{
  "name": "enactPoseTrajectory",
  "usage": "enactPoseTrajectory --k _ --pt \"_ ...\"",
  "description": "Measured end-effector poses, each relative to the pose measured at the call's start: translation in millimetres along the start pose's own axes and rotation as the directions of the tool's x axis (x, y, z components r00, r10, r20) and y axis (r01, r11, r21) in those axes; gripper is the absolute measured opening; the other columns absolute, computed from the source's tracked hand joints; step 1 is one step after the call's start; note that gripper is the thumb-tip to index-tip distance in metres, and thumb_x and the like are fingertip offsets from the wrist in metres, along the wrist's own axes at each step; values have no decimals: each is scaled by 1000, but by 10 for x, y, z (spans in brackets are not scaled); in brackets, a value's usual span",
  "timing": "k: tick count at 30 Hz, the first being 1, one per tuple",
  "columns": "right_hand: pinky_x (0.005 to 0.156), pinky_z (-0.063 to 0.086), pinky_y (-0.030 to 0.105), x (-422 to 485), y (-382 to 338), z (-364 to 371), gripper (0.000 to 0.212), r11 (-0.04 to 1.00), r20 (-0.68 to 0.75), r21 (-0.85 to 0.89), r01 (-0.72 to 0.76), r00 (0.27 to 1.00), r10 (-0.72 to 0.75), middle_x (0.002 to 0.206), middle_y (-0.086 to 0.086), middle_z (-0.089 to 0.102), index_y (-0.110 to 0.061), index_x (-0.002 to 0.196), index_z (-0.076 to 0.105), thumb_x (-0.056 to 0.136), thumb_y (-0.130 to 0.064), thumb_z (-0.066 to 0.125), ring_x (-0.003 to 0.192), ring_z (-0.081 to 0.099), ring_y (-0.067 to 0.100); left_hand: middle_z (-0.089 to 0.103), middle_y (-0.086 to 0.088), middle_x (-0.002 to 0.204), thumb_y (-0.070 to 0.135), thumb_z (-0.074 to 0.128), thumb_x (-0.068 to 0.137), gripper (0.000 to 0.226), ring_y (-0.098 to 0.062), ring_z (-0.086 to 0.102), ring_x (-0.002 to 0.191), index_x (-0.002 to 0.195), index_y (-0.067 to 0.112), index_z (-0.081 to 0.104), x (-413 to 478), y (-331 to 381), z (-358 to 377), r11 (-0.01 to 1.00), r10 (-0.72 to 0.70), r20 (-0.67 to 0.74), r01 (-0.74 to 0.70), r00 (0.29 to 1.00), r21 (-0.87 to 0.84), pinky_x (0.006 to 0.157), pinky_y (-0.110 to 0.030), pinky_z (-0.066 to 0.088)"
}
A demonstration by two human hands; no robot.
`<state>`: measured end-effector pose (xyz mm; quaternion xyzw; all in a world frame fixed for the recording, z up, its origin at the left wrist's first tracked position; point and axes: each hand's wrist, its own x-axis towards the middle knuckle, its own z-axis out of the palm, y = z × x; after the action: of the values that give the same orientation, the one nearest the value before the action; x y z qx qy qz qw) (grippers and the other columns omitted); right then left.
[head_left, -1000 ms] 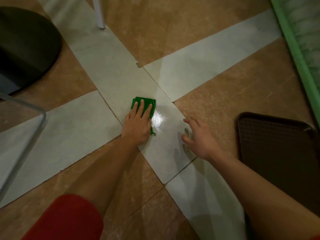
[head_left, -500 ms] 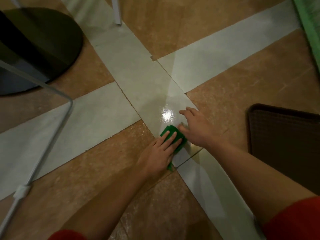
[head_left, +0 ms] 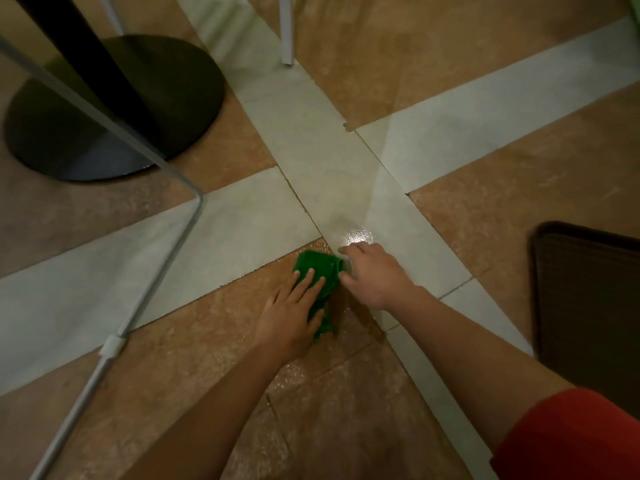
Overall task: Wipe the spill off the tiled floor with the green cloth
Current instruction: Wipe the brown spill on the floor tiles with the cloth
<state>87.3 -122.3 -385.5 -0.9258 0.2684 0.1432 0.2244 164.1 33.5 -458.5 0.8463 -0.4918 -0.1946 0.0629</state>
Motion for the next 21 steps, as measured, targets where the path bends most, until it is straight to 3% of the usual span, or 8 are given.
enactPoseTrajectory --k 4,9,14,21 --pt "102 35 38 163 -187 89 49 999 40 -23 29 999 -28 141 9 42 -12 140 36 96 -33 43 127 37 28 44 -2 138 36 48 93 44 -20 40 122 135 26 44 -177 9 -39 965 -207 -224 160 952 -209 99 -33 33" --pt "99 37 38 246 -276 235 53 992 52 -124 4 999 3 139 9 43 -15 143 34 96 -36 46 126 36 28 55 -4 121 28 66 83 46 -18 52 105 125 19 50 -137 -37 -38 825 -394 -154 274 906 -495 87 -27 45" --pt "95 36 37 251 -259 247 48 981 -1 -184 -55 998 56 127 6 55 -16 130 48 91 -42 54 121 41 26 58 1 120 30 65 84 45 -13 56 102 126 23 51 -202 -39 -46 868 -310 -125 227 942 -442 82 -20 44" --pt "95 37 38 -24 -65 226 42 964 92 -208 -165 978 187 119 12 56 -13 124 50 89 -35 60 116 44 28 54 2 125 30 59 87 46 -12 52 106 131 22 48 -346 205 13 944 -105 -105 65 989 -324 82 -15 36"
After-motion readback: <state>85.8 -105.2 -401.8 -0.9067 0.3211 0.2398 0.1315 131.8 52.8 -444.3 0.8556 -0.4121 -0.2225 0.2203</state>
